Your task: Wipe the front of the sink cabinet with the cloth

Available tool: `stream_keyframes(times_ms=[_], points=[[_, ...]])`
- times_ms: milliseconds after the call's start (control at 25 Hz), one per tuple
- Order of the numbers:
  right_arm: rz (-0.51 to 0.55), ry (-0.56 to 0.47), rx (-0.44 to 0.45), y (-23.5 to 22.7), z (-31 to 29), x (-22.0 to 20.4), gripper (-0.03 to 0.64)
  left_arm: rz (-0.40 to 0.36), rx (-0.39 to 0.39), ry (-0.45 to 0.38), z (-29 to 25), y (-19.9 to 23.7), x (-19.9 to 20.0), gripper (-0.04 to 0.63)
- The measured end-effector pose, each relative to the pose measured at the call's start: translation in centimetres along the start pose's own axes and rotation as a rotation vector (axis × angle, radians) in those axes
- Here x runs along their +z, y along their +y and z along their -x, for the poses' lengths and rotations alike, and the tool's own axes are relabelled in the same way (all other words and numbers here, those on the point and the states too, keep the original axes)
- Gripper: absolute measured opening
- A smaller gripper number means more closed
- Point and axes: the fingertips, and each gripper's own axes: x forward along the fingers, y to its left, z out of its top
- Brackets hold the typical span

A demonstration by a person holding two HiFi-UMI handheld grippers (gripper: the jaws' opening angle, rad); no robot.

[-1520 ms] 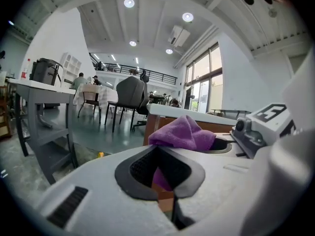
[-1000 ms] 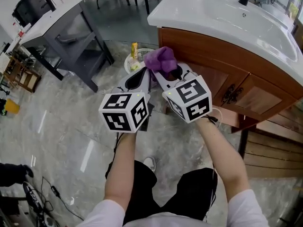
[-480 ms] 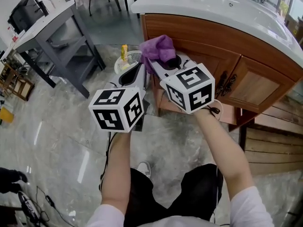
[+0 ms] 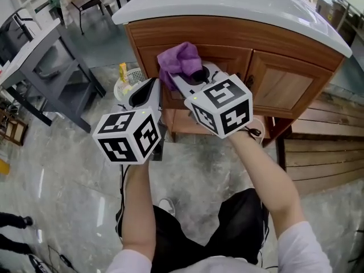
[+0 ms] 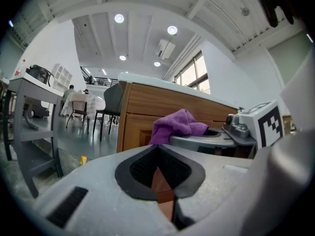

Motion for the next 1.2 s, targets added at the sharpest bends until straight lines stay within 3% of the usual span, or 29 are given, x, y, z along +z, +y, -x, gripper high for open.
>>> stream_keyframes(times_ms=[1200], points=[[0.012, 0.037, -0.368, -11.8, 17.3, 0.1, 0.072, -0.001, -0.259, 0.058, -5.5, -11.6, -3.5, 0.006]])
